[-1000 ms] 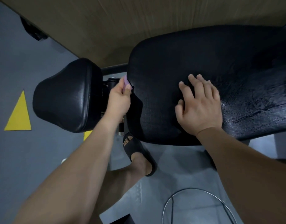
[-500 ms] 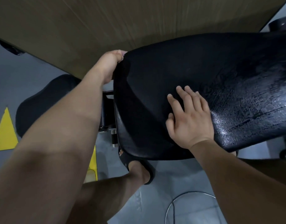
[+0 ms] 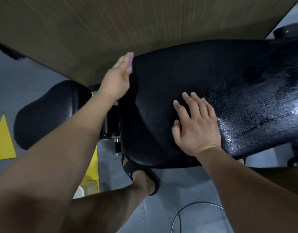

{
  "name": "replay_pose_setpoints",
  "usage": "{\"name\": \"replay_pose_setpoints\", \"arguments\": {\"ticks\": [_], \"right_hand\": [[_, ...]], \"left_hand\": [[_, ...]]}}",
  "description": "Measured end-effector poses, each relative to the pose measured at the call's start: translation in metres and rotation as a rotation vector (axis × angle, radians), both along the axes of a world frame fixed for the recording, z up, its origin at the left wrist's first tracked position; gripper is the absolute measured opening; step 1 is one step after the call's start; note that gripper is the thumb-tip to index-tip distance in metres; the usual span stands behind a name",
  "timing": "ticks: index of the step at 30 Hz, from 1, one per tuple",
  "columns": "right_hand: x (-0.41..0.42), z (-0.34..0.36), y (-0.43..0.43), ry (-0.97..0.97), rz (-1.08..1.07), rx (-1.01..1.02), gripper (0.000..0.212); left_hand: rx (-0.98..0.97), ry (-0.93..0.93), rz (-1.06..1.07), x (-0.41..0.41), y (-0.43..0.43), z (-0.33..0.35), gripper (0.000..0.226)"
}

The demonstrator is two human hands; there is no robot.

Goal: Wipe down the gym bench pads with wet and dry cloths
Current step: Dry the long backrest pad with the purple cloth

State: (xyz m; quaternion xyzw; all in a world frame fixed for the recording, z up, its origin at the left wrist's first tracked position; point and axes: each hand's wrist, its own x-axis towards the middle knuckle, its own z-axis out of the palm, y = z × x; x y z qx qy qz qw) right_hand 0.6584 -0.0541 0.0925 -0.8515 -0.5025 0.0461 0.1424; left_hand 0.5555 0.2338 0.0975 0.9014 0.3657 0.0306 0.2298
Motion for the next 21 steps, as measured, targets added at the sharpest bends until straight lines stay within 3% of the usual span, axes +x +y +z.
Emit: {"name": "replay_pose_setpoints", "arguments": {"ticks": [2,7,15,17,21], "right_hand": [[0.0,-0.001,0.0,-0.001,-0.001,0.004,0.059],[0.001,-0.001,0.0,0.007,-0.001,-0.005,0.058],[0.003,-0.001,0.0,0.014,0.01,-0.004,0.06],[0.003,-0.001,0.0,0.013,0.009,-0.012,0.06],[0.002,0.0,0.0,0.005,0.005,-0.023,0.061]], "left_hand": [[-0.112,0.016,0.132,0.01,0.009,0.006,0.042],[-0.307,0.126,0.168,0.059,0.036,0.012,0.027],[-0.263,0.359,-0.091,0.147,0.03,0.022,0.036],[-0.237,0.351,-0.128,0.156,0.018,0.024,0.035],[-0.299,0.166,-0.183,0.136,0.002,0.025,0.034]]}}
